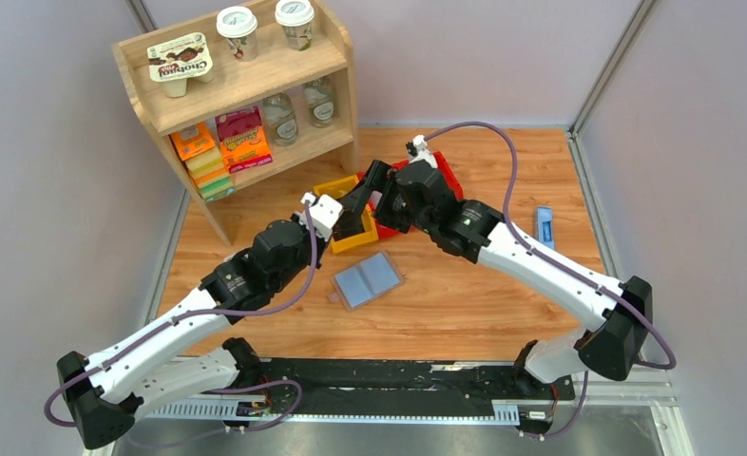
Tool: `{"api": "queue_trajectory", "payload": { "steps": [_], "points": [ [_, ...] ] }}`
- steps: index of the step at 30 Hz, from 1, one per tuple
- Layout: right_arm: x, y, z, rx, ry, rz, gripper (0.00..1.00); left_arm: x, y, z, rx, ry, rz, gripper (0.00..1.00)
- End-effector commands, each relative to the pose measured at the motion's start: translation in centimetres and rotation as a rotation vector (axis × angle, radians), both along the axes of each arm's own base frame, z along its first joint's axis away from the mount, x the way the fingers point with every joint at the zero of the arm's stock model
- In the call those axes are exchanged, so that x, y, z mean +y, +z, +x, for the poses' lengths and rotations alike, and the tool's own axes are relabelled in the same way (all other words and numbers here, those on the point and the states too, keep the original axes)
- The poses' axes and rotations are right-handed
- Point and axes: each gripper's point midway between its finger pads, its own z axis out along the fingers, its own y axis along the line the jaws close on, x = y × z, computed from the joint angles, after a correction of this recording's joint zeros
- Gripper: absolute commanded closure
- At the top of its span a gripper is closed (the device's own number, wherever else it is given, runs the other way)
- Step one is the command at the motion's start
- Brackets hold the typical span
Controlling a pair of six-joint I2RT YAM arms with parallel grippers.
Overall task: Take the credit cards out of the card holder
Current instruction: Place the credit card in the storage box.
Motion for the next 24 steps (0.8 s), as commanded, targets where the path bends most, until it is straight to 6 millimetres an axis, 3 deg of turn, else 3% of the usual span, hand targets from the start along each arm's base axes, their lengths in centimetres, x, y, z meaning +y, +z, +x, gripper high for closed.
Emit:
{"api": "queue_trajectory", "payload": {
  "steps": [1,6,11,16,21,24],
  "points": [
    [0.5,1.5,1.2,0.015,-0.084,0.028,0.07,-1.3,3.5,0.9,-0.124,-0.027,-0.006,1.0],
    [2.3,1.1,1.5,0.034,-0.072,0.009,0.13,-2.1,3.5,0.8,-0.144,-0.042,0.026,1.0],
    [4.1,-0.1,1.6,0.086,-0.031,0.002,0.28,-2.6,3.6,0.7,-0.161,-0.056,0.038,1.0],
    [4.9,-0.7,1.5,0.11,-0.01,0.007,0.49,-2.9,3.5,0.7,-0.173,-0.061,0.055,1.0],
    [4.2,-1.3,1.6,0.109,-0.022,-0.01,0.78,-2.9,3.4,0.7,-0.172,-0.06,0.055,1.0],
    [3.5,-1.3,1.8,0.093,-0.028,0.004,0.89,-2.9,3.5,0.6,-0.171,-0.055,0.035,0.9]
  ]
}}
